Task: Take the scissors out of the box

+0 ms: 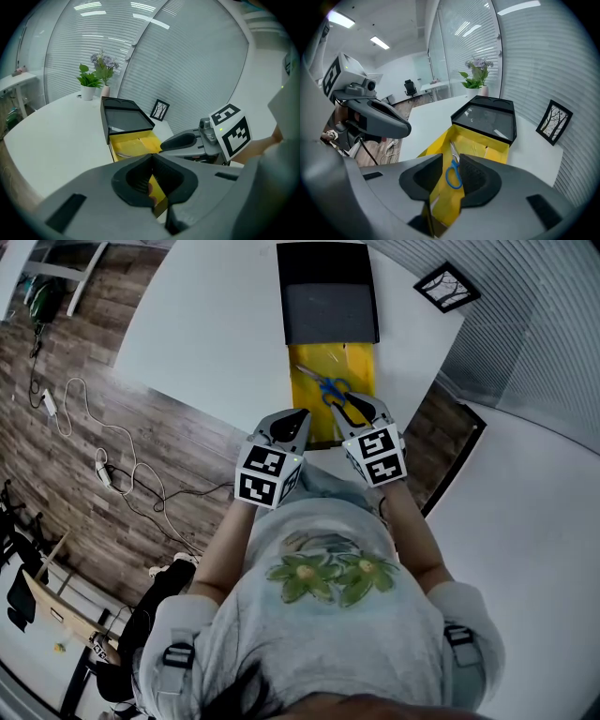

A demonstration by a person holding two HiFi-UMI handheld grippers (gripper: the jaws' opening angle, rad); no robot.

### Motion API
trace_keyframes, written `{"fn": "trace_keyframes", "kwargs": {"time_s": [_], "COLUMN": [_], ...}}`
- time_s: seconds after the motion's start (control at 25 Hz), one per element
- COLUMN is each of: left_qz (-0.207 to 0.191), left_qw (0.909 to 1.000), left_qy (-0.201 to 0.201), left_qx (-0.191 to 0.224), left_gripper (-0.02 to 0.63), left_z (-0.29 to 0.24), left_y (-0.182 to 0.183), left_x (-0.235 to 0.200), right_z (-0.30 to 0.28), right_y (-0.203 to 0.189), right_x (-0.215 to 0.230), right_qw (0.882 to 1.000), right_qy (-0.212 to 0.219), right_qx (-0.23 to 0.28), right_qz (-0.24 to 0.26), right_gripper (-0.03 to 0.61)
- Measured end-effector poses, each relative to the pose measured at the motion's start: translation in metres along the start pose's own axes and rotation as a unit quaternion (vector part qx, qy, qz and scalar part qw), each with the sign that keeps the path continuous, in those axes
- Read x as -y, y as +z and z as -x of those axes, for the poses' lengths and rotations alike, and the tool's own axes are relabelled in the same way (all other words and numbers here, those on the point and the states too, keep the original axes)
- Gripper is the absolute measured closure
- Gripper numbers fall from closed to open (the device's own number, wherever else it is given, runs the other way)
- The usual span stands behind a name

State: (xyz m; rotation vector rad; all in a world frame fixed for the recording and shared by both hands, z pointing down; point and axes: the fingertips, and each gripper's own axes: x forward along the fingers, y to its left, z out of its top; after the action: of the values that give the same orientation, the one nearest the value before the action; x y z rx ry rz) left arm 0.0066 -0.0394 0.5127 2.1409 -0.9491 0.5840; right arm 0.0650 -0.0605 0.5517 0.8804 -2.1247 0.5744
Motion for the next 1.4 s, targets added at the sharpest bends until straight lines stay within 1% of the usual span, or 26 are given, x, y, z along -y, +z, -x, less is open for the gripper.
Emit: {"fn": "trace_keyframes", "kwargs": {"time_s": [0.32,1.0,1.4], "left_qz": [0.007,0.020,0.025], "left_qw": [1.0000,0.9997,0.9995], "left_qy": [0.003,0.010,0.013], "left_qx": [-0.004,-0.009,-0.012], "left_gripper": [0.607,0.607,0.607], "left_z": [-0.005,-0.007,-0.009], "left_y": [-0.002,-0.008,-0.011], "left_x": [-0.004,-0.007,-0.008], "right_z": [-0.011,-0.035,-0.042], "right_y": [-0.012,-0.025,-0.031], "right_x": [0.003,0.003,0.005], "right_qw": [0.999,0.997,0.995], "right_qy": [0.002,0.018,0.017], "right_qx": [-0.034,-0.074,-0.093], "right_qz": [0.014,0.024,0.028], "right_gripper": [0.471,0.465,0.466]}}
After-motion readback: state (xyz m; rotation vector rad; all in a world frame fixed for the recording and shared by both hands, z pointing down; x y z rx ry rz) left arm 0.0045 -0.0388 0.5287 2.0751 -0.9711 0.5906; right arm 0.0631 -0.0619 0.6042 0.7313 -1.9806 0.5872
